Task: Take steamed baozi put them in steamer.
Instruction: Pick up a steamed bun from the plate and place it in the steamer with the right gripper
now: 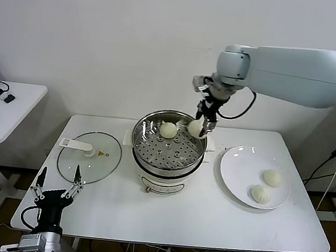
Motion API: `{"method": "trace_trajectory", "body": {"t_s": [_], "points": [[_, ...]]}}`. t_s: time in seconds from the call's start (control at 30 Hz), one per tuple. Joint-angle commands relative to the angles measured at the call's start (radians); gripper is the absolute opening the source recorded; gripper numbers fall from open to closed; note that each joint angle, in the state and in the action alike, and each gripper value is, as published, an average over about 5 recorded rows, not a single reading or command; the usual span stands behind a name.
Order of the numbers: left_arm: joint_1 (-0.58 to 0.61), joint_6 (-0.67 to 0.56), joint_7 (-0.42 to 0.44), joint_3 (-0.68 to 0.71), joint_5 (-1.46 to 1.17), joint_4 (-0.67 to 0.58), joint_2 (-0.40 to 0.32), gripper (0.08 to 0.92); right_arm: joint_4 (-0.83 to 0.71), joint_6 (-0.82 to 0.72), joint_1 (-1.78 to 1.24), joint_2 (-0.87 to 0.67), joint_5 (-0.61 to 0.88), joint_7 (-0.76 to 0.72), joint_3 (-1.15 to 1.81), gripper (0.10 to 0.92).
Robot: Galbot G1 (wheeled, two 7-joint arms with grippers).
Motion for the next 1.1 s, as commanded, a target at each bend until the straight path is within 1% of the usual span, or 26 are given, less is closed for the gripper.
{"method": "trace_trajectory", "body": {"t_s": [0.03, 0.33, 0.57, 0.77, 0.93, 1.0, 1.1], "points": [[0.000, 0.002, 0.000, -0.001, -0.001, 0.001, -0.049, 0.823, -0.118, -0.022, -0.091, 0.164, 0.040, 0.002, 0.060, 0.636], [-0.003, 0.003, -0.001, -0.008, -0.007, 0.006, -0.049, 0.823, -0.263, -0.023, -0.224, 0.267, -0.002, 0.001, 0.112, 0.636], [-0.004, 0.003, -0.003, -0.017, -0.012, 0.013, -0.048, 0.823, -0.345, -0.019, -0.309, 0.318, -0.043, -0.006, 0.135, 0.636], [-0.006, 0.000, -0.005, -0.018, -0.014, 0.018, -0.049, 0.823, -0.405, -0.014, -0.351, 0.348, -0.081, -0.015, 0.149, 0.636], [-0.008, -0.001, -0.007, -0.019, -0.016, 0.019, -0.049, 0.823, -0.418, -0.010, -0.363, 0.352, -0.091, -0.016, 0.157, 0.637], [-0.009, -0.002, -0.007, -0.019, -0.017, 0.019, -0.049, 0.823, -0.418, -0.010, -0.365, 0.349, -0.096, -0.010, 0.164, 0.652], [-0.009, -0.002, -0.007, -0.018, -0.016, 0.018, -0.049, 0.823, -0.417, -0.010, -0.359, 0.341, -0.101, -0.001, 0.175, 0.716]]}}
